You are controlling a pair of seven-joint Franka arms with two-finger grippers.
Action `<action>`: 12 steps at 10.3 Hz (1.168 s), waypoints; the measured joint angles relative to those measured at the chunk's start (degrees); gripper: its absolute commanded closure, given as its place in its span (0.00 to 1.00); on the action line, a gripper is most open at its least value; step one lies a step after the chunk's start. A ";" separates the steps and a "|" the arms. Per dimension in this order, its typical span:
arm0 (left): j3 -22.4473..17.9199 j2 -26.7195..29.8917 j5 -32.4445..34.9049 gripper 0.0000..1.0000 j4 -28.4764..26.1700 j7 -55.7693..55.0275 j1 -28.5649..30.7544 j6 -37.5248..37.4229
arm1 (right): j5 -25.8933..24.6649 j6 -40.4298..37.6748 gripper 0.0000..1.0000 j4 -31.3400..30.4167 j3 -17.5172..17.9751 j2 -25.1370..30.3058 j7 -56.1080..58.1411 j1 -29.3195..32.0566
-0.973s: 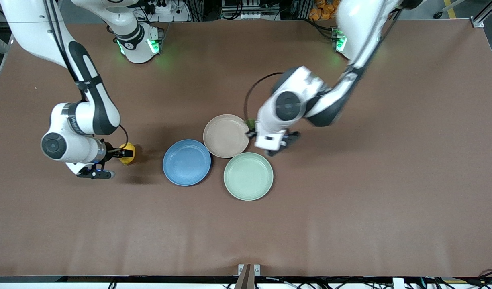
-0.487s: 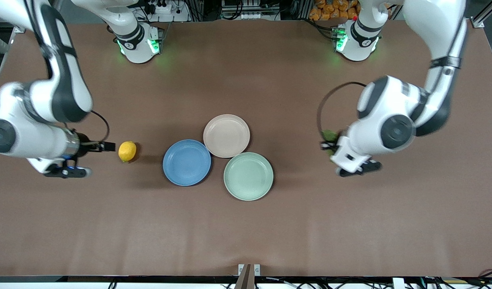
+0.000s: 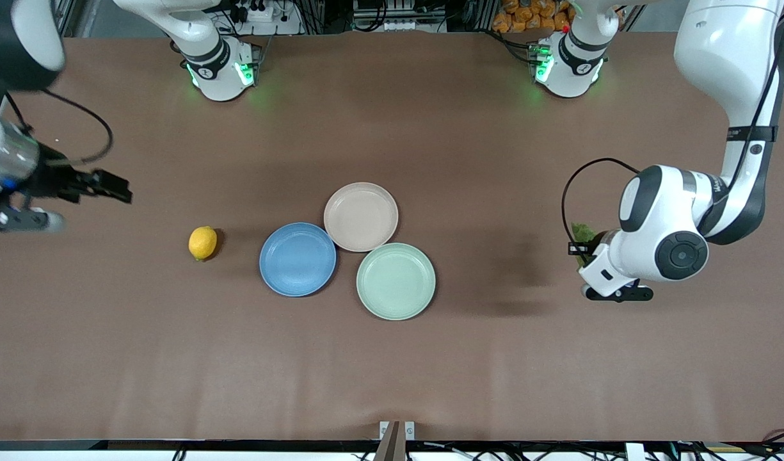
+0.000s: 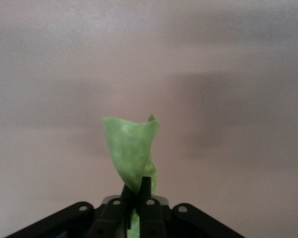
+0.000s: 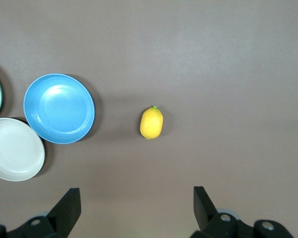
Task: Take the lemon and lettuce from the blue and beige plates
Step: 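Open the right gripper to drop the lemon while the left gripper carries the lettuce, then release the lettuce on the table with the left gripper and withdraw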
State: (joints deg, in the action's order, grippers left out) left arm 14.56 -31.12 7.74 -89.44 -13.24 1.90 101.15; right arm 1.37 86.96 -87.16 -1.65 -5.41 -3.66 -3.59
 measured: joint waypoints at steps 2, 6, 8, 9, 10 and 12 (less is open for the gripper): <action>0.02 0.22 0.01 0.00 1.04 0.08 0.35 0.13 | -0.73 -1.94 0.00 -0.02 -0.11 2.82 0.00 0.08; -0.91 7.89 0.13 0.00 5.41 0.85 0.60 -2.68 | -0.90 -4.88 0.00 -0.26 0.10 3.43 0.00 0.07; -1.19 12.46 0.13 0.00 8.27 0.94 0.65 -7.38 | -0.94 -4.91 0.00 -0.29 0.21 3.42 0.00 0.07; -1.22 14.67 -0.24 0.00 9.54 1.12 0.65 -9.87 | -1.00 -4.89 0.00 -0.25 0.14 3.45 0.00 0.07; -1.42 17.29 -1.20 0.00 10.24 1.65 0.62 -11.72 | -1.05 -4.88 0.00 -0.12 0.05 3.51 0.00 0.08; -2.91 22.60 -2.77 0.00 10.39 3.96 0.60 -14.98 | -1.17 -4.89 0.00 0.09 0.02 3.56 0.00 0.08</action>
State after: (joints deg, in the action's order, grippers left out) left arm 11.65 -8.51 4.97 -79.05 -9.29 2.51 86.17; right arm 0.20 82.07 -87.07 -1.63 -1.85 -3.66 -3.51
